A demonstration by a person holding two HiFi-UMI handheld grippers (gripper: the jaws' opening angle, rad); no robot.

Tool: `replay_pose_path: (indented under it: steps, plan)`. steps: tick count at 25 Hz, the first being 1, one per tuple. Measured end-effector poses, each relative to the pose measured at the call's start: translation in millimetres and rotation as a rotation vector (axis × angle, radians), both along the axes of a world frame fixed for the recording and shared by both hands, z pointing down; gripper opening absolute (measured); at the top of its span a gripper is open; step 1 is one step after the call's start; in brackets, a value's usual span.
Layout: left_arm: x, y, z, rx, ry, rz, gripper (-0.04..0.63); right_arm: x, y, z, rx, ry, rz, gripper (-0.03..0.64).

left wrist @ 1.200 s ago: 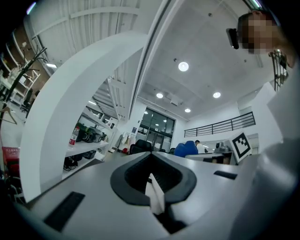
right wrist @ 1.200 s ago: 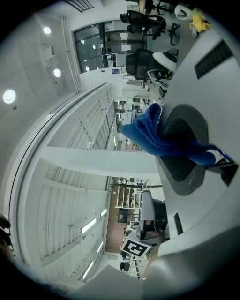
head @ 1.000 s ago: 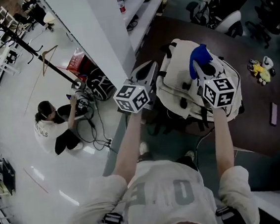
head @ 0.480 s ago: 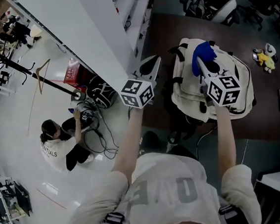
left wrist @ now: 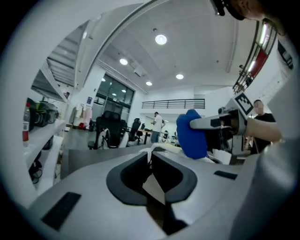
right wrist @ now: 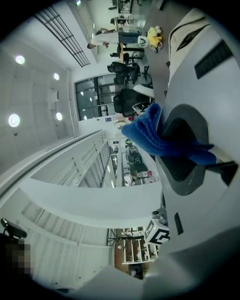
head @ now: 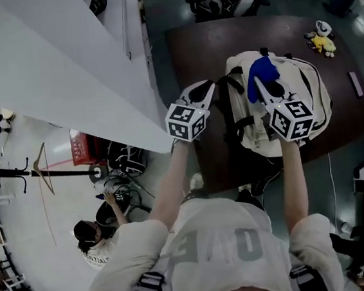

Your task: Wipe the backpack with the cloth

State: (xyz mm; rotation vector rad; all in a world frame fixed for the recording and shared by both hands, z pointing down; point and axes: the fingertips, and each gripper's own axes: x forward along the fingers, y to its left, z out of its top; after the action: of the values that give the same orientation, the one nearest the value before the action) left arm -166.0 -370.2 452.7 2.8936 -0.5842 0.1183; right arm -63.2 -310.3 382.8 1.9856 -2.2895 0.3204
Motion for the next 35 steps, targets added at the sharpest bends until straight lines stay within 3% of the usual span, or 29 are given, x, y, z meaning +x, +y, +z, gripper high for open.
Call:
replay_pose_path:
  steps: [5,12,13,14,15,18,21,26,30,35]
  plan:
    - [21.3,-10.3,32.3,0.042,-0.101,0.204,0.145,-13.4,0.7,-4.6,0.020,-0.032,0.139,0.038]
    - [46.3,-35.0,80.0,0.081,-0.217,0.352,0.158,-31.9,22.7,0.6,0.044,-0.099,0.257,0.038]
    - [47.8,-36.7,78.7,0.095,-0.216,0.369,0.146,-37.2,26.7,2.4,0.044,-0.113,0.267,0.038]
    - [49.8,-38.5,74.8,0.120,-0.211,0.381,0.053,-43.5,30.4,4.7,0.044,-0.134,0.273,0.037]
    - [52.4,-41.6,68.1,0.148,-0.200,0.386,0.031,-50.7,33.0,7.4,0.046,-0.161,0.276,0.037]
    - [61.6,-56.6,40.0,0.217,-0.148,0.396,0.031,-76.7,25.6,25.4,0.040,-0.220,0.281,0.038]
    - [73.4,-61.2,23.0,0.296,-0.140,0.453,0.031,-96.4,-6.1,59.3,0.003,-0.186,0.329,0.038]
    - [78.1,-69.7,26.5,0.279,-0.134,0.530,0.031,-96.6,-80.9,116.2,-0.098,-0.025,0.424,0.037]
    - [74.1,-72.7,24.8,0.269,-0.123,0.573,0.037,-62.3,-113.6,157.0,-0.174,-0.068,0.563,0.037]
    - [72.5,-77.8,26.4,0.261,-0.122,0.585,0.038,-38.0,-129.5,173.5,-0.157,-0.064,0.642,0.037]
